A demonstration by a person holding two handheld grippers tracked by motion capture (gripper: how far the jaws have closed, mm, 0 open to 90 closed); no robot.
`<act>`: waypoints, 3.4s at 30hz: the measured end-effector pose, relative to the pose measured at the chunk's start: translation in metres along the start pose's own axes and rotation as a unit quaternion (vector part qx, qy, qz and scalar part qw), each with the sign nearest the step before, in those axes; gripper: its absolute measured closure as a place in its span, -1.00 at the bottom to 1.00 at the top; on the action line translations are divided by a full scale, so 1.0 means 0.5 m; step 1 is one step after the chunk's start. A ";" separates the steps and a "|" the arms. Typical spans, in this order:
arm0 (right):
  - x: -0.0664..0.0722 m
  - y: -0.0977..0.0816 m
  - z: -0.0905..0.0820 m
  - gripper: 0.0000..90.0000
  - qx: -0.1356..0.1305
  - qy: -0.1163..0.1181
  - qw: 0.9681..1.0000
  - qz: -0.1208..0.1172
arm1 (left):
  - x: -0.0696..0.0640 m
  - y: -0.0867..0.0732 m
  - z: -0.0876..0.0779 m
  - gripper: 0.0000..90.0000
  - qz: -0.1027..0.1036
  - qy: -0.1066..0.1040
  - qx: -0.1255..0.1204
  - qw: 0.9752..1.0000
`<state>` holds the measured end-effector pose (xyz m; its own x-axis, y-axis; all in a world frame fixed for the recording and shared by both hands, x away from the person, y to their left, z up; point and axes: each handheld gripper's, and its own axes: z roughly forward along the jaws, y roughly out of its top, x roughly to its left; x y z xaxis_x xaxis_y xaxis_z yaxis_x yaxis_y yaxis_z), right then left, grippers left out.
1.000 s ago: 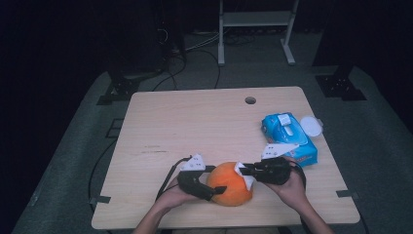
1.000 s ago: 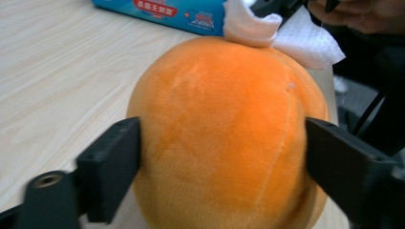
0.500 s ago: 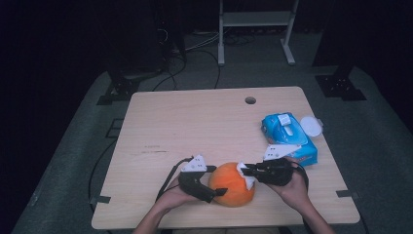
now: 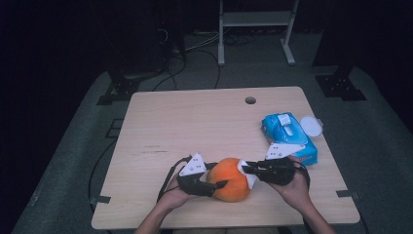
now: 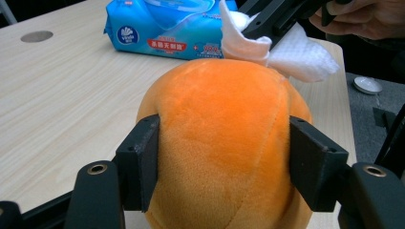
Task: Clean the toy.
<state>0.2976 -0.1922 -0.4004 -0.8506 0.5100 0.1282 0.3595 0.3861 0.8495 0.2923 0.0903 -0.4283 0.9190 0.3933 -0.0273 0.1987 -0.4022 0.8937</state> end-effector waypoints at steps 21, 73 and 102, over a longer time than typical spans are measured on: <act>0.049 0.032 0.007 0.78 -0.011 0.016 0.999 -0.040 | -0.016 0.019 -0.001 -0.34 0.004 0.006 -0.007 1.000; 0.082 0.046 0.012 0.79 -0.005 0.003 0.996 -0.085 | -0.016 0.015 0.014 -0.32 -0.018 0.027 -0.002 0.999; 0.090 0.054 0.014 0.79 -0.008 0.007 0.996 -0.090 | -0.047 0.021 0.023 -0.32 0.051 0.026 -0.008 0.998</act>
<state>0.2717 -0.1536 -0.3752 -0.9063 0.4222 -0.0194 0.1947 0.4577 0.8675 0.2766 0.0674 -0.4233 0.9150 0.3941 0.0870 0.0993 -0.4288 0.8979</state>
